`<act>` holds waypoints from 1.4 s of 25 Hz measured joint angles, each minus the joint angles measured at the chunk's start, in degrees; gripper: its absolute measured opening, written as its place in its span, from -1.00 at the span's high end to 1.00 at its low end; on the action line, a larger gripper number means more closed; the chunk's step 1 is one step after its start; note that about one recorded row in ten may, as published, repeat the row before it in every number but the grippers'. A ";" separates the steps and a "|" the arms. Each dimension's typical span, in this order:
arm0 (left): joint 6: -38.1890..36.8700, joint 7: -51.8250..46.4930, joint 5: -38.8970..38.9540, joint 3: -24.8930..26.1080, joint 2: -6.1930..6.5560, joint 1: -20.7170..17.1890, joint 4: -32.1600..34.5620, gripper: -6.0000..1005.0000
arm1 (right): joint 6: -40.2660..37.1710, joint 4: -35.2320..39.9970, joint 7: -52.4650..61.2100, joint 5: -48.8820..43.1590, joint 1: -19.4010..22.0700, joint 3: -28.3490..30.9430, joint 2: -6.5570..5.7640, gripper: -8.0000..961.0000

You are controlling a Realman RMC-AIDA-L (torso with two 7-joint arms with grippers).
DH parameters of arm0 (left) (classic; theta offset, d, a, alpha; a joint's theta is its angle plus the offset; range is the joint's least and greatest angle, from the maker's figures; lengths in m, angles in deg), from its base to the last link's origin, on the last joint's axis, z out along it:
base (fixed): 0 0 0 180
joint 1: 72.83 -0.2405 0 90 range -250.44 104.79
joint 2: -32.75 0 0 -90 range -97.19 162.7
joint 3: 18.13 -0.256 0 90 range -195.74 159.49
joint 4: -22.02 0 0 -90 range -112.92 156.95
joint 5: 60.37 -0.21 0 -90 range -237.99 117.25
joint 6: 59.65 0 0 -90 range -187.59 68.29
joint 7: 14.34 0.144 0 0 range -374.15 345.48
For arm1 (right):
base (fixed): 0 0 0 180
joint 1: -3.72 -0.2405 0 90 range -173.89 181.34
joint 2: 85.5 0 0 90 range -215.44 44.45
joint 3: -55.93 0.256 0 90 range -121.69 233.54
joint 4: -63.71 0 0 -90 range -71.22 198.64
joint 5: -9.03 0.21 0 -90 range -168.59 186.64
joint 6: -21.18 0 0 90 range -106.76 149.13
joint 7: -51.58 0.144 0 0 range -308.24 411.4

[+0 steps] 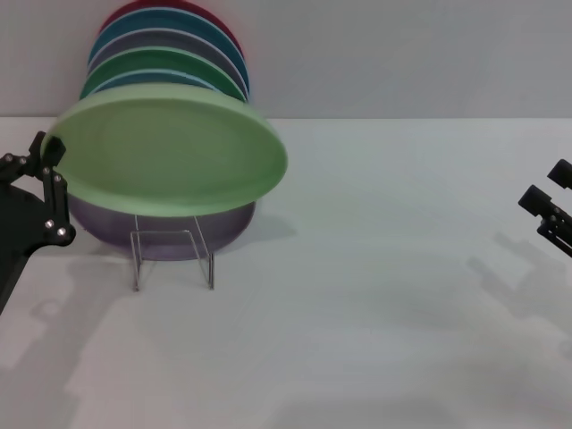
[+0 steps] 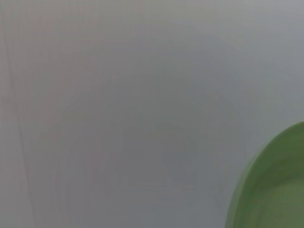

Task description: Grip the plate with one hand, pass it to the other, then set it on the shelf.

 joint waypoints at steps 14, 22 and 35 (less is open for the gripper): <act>1.23 0.20 -0.03 -0.36 -0.14 0.31 3.79 0.87 | -0.09 0.01 -0.26 0.00 -0.10 -0.05 0.00 -0.36; 5.38 5.32 0.00 -0.33 -0.62 0.89 3.76 0.86 | -0.18 0.01 -0.27 0.00 -0.25 0.04 0.00 -0.37; 4.19 5.04 0.25 -0.04 -0.74 -0.37 2.91 0.26 | -0.22 0.01 -0.07 0.00 -0.27 0.18 0.00 -0.38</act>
